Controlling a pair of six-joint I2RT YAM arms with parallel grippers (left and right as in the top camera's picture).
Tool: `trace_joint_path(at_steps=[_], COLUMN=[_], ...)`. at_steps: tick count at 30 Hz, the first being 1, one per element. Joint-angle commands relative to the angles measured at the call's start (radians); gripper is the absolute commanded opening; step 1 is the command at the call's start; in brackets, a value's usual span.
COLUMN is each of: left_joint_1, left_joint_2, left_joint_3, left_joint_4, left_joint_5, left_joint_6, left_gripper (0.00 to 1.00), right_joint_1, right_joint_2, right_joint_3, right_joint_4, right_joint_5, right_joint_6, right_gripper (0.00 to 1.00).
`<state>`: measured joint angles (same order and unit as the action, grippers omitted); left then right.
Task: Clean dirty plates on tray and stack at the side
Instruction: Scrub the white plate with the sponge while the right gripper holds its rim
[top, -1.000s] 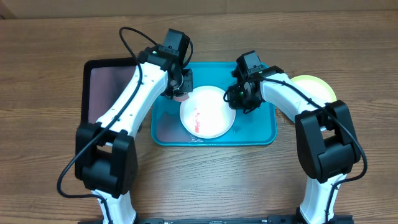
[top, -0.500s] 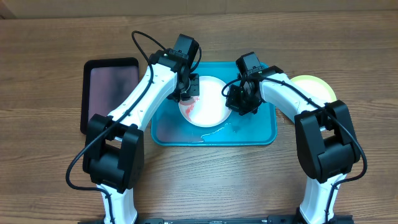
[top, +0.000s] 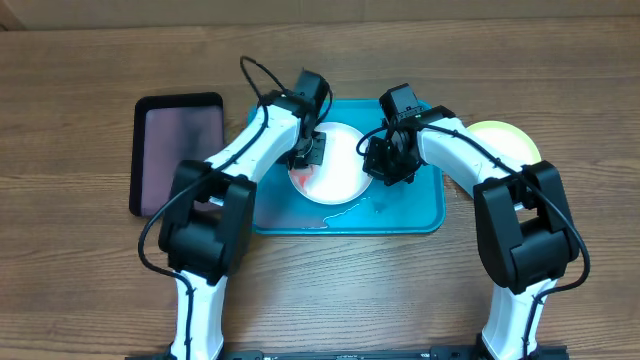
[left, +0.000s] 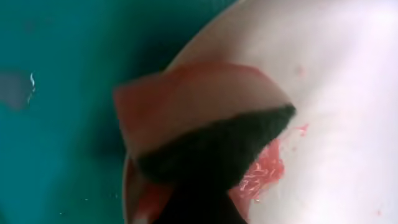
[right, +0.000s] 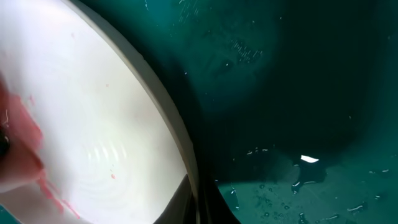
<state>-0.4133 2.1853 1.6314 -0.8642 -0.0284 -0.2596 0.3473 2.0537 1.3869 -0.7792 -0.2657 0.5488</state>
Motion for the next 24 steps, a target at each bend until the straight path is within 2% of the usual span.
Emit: trace_joint_path(at_steps=[1, 4, 9, 13, 15, 19, 24], left_joint_1=[-0.037, -0.058, -0.085, -0.086, -0.084, -0.071, -0.049], left_joint_2=[0.081, 0.08, 0.077, 0.077, 0.077, 0.077, 0.077], left_joint_3=[0.0, 0.0, 0.003, 0.014, 0.016, 0.016, 0.016], left_joint_4=[-0.019, -0.03, -0.051, -0.029, 0.022, 0.164, 0.21], left_joint_5=[0.029, 0.063, 0.338, 0.424, 0.396, 0.076, -0.175], left_joint_6=[0.133, 0.203, 0.452, 0.484, 0.436, 0.098, -0.117], left_gripper=[0.04, 0.04, 0.04, 0.04, 0.04, 0.04, 0.04], right_joint_1=[0.001, 0.001, 0.001, 0.001, 0.001, 0.001, 0.001], right_joint_2=[0.026, 0.026, 0.026, 0.026, 0.026, 0.026, 0.026], right_joint_3=[0.007, 0.007, 0.007, 0.007, 0.007, 0.007, 0.007], right_joint_4=[-0.008, -0.008, -0.008, -0.008, -0.008, -0.016, -0.019], right_joint_5=[0.014, 0.014, 0.014, 0.014, 0.014, 0.014, 0.014], right_joint_6=[-0.007, -0.007, -0.007, -0.007, -0.007, -0.007, -0.007], right_gripper=[0.04, 0.04, 0.04, 0.04, 0.04, 0.04, 0.04])
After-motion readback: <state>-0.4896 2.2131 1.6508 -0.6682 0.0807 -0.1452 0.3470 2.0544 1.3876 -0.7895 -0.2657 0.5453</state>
